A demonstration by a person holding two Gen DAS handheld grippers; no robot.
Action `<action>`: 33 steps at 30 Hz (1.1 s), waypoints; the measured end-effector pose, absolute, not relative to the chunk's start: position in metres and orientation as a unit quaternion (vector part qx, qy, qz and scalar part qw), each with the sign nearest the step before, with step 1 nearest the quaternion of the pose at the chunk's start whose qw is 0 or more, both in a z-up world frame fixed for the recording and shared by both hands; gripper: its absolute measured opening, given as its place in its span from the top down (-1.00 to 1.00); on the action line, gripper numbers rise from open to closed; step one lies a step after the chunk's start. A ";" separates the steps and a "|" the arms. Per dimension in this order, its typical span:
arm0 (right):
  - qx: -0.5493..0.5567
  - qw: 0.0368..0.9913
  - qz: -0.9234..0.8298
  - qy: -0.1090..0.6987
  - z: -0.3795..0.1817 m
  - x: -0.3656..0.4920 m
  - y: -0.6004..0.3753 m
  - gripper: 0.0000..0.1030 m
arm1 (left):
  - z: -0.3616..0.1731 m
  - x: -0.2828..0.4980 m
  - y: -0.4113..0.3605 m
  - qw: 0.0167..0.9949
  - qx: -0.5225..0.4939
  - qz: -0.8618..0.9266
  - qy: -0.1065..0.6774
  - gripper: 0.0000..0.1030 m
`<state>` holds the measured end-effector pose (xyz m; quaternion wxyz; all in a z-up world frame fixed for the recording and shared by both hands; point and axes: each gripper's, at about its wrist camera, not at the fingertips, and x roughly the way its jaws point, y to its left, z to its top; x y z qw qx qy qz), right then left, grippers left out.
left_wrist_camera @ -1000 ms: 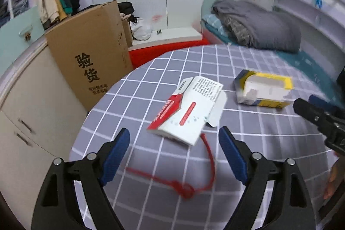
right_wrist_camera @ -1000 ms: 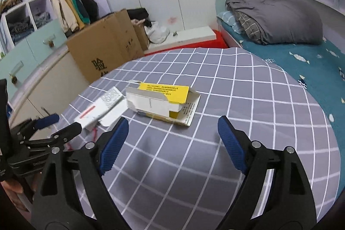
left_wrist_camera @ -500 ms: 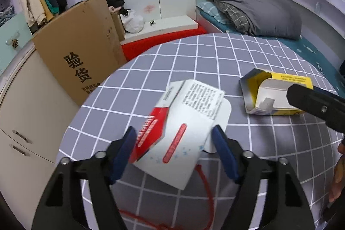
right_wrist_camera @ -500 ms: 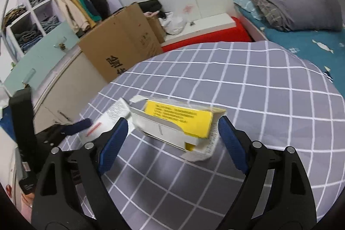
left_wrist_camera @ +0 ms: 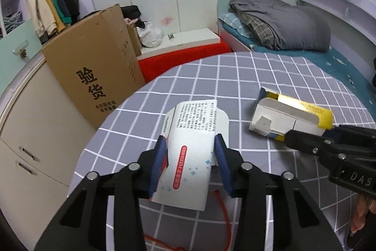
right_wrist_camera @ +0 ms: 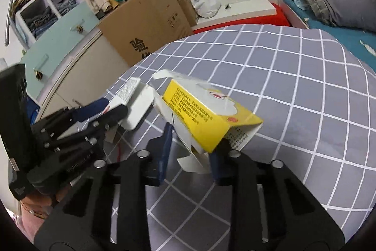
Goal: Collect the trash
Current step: 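Grasp the white-red box with the left tool while the right tool grasps the yellow box, then lift both held boxes off the table and carry them over the bin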
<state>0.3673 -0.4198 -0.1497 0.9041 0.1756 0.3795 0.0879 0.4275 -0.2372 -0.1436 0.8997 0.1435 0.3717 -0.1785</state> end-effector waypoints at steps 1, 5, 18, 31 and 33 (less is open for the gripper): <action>0.165 0.908 0.085 0.376 -0.148 0.365 -0.416 0.75 | -0.142 0.427 -0.236 0.900 0.141 -0.178 0.371 0.28; 0.155 0.913 0.090 0.366 -0.144 0.357 -0.405 0.88 | -0.125 0.414 -0.227 0.915 0.143 -0.165 0.340 0.75; 0.173 0.924 0.105 0.324 -0.111 0.323 -0.366 0.92 | -0.097 0.384 -0.166 0.918 0.061 -0.171 0.351 0.90; 0.137 0.924 0.186 0.305 -0.060 0.304 -0.249 0.92 | -0.058 0.340 -0.044 0.937 -0.011 -0.136 0.320 0.90; 0.129 0.920 0.205 0.307 -0.058 0.304 -0.224 0.92 | -0.056 0.335 -0.018 0.939 -0.023 -0.119 0.321 0.90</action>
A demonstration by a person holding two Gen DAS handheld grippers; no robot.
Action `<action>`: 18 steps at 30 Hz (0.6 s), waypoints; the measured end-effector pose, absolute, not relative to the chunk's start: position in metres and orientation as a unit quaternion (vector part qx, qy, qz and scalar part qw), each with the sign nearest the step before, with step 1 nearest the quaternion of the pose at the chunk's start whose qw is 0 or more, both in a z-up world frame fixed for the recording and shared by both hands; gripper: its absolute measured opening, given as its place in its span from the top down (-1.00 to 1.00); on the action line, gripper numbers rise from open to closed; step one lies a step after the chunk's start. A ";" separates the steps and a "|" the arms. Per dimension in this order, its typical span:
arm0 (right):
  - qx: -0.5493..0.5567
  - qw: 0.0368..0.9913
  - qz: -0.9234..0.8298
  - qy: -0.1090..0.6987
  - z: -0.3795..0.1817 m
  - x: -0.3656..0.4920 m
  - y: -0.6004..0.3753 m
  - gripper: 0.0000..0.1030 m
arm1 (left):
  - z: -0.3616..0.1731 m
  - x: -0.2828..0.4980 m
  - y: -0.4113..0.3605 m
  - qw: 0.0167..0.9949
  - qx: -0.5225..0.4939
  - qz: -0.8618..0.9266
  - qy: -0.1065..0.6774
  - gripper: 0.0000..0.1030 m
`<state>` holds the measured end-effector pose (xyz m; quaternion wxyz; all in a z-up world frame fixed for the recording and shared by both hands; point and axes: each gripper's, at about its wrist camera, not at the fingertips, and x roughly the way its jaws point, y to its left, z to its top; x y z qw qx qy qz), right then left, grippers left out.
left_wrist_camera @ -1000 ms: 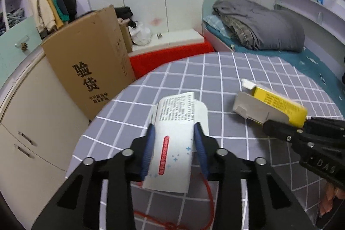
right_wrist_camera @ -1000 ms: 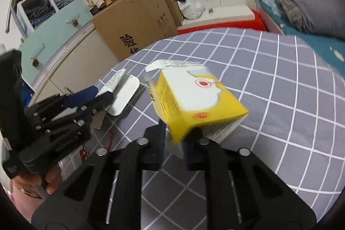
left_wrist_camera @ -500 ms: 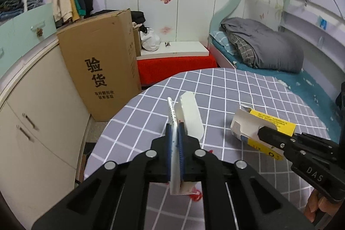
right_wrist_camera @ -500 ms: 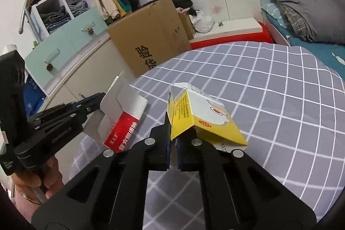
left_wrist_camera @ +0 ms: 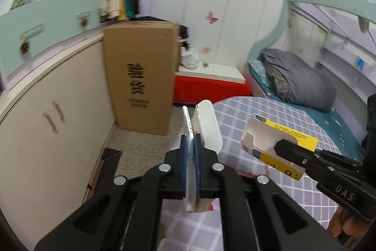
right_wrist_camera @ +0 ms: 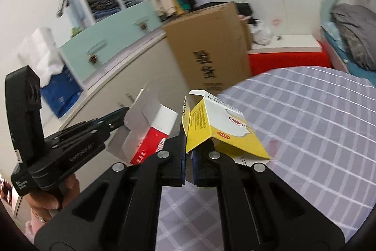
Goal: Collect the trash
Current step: 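Lift both held boxes off the table and carry them over the bin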
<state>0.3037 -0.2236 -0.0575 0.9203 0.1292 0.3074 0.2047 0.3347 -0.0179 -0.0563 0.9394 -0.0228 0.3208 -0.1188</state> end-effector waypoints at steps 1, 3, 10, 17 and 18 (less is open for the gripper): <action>0.124 0.918 0.215 0.309 -0.057 0.304 -0.208 0.92 | -0.056 0.333 -0.008 0.940 -0.028 -0.113 0.321 0.90; 0.117 0.912 0.234 0.315 -0.058 0.305 -0.180 0.92 | -0.056 0.328 0.021 0.941 -0.042 -0.093 0.324 0.90; 0.085 0.883 0.299 0.352 -0.083 0.314 -0.074 0.92 | -0.079 0.314 0.119 0.937 -0.069 -0.030 0.340 0.90; 0.055 0.847 0.328 0.415 -0.142 0.336 0.010 0.92 | -0.134 0.310 0.202 0.920 -0.093 0.038 0.378 0.90; 0.052 0.842 0.330 0.424 -0.151 0.339 0.017 0.91 | -0.144 0.311 0.211 0.917 -0.095 0.048 0.385 0.90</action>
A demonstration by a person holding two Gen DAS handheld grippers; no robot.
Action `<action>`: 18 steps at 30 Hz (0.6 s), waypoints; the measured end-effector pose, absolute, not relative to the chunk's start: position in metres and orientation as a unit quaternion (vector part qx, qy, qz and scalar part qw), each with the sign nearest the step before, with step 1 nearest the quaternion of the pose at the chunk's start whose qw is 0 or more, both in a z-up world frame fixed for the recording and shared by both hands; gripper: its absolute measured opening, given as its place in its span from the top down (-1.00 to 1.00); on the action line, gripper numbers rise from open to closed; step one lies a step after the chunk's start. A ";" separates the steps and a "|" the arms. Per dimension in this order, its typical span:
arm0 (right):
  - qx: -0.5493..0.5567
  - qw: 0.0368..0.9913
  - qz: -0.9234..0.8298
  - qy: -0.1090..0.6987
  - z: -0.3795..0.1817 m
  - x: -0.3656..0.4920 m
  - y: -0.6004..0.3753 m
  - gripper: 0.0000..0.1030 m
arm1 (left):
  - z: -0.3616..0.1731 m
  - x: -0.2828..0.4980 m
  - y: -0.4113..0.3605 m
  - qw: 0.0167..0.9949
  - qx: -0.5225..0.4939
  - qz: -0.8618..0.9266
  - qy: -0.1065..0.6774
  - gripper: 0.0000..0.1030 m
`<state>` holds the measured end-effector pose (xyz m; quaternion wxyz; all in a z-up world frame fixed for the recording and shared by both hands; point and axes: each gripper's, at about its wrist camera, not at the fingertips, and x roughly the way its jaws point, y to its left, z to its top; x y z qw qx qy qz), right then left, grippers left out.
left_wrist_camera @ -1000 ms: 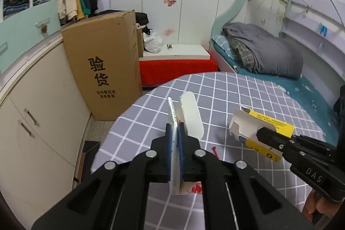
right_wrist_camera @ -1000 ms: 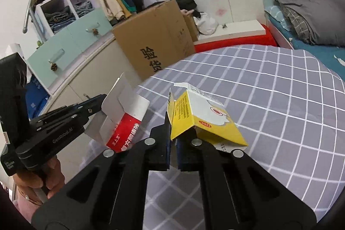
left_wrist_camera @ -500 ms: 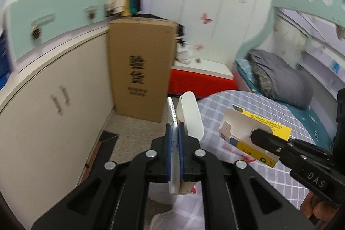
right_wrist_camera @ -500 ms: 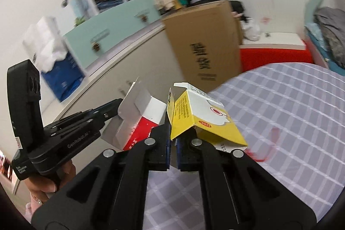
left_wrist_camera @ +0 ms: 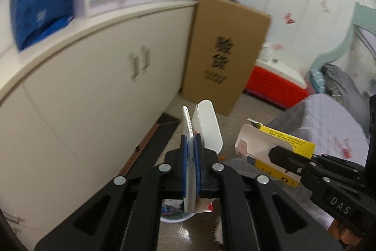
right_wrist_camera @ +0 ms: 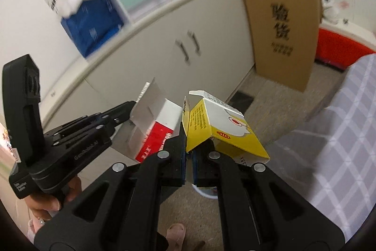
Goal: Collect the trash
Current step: 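Lift both held boxes off the table and carry them over the bin, then open the right tool to drop the yellow box while the left tool opens to drop the white-red box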
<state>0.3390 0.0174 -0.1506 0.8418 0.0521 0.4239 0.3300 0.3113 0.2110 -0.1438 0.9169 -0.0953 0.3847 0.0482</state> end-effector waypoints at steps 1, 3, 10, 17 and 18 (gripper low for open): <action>0.048 0.835 0.332 0.436 -0.161 0.343 0.025 0.90 | -0.152 0.311 0.218 0.913 -0.099 0.053 0.392 0.90; 0.036 0.825 0.323 0.463 -0.183 0.352 0.039 0.88 | -0.170 0.314 0.231 0.907 -0.106 0.063 0.404 0.90; 0.022 0.816 0.292 0.498 -0.228 0.369 0.050 -0.08 | -0.213 0.325 0.248 0.889 -0.115 0.077 0.437 0.90; 0.025 0.814 0.292 0.501 -0.230 0.371 0.047 -0.08 | -0.227 0.333 0.242 0.884 -0.114 0.070 0.448 0.90; 0.025 0.814 0.292 0.501 -0.230 0.371 0.047 -0.08 | -0.228 0.334 0.241 0.884 -0.114 0.068 0.449 0.90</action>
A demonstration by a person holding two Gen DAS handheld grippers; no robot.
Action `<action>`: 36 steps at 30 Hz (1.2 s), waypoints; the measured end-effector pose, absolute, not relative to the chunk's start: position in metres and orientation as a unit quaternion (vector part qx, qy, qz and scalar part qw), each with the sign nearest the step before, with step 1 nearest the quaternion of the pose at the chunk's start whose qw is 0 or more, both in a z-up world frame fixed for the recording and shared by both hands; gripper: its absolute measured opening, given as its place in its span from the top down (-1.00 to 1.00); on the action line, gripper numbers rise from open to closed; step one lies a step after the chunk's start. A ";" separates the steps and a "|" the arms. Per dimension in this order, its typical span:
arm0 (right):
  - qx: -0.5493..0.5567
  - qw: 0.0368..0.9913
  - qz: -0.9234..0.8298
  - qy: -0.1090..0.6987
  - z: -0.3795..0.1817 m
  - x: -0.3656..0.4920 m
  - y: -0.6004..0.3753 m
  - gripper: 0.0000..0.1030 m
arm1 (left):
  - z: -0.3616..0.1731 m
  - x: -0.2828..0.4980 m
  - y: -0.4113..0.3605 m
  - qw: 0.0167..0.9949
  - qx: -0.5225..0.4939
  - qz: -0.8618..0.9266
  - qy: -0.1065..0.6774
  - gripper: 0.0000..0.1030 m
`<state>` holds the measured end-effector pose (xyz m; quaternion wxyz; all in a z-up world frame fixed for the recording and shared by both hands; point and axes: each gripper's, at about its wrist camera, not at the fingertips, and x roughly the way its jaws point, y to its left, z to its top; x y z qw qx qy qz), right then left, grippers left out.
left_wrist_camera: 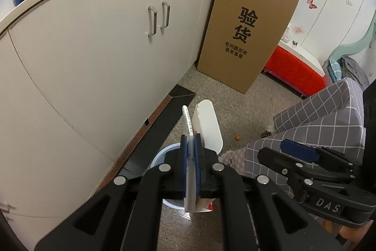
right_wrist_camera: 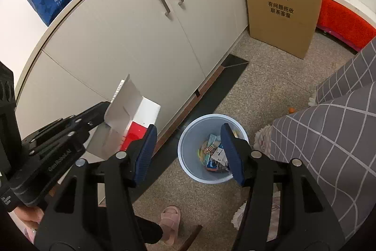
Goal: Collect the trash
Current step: 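Open the right tool to drop the yellow box while the left tool opens to drop the white-red box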
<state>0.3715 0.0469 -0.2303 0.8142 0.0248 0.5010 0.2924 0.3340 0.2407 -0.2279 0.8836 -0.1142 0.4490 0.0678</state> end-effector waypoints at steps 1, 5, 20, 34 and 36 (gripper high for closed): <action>0.024 0.815 0.292 0.500 -0.229 0.371 0.047 -0.09 | -0.228 0.335 0.240 0.883 -0.114 0.066 0.450 0.90; 0.030 0.819 0.289 0.495 -0.224 0.369 0.044 -0.11 | -0.229 0.337 0.237 0.883 -0.112 0.065 0.452 0.90; 0.044 0.865 0.268 0.422 -0.185 0.352 0.024 -0.21 | -0.217 0.348 0.219 0.886 -0.097 0.060 0.449 0.89; 0.058 0.885 0.252 0.386 -0.158 0.336 -0.004 -0.27 | -0.199 0.340 0.219 0.888 -0.123 0.084 0.435 -0.29; 0.062 0.887 0.252 0.382 -0.154 0.332 -0.010 -0.27 | -0.190 0.335 0.213 0.893 -0.116 0.084 0.426 -0.30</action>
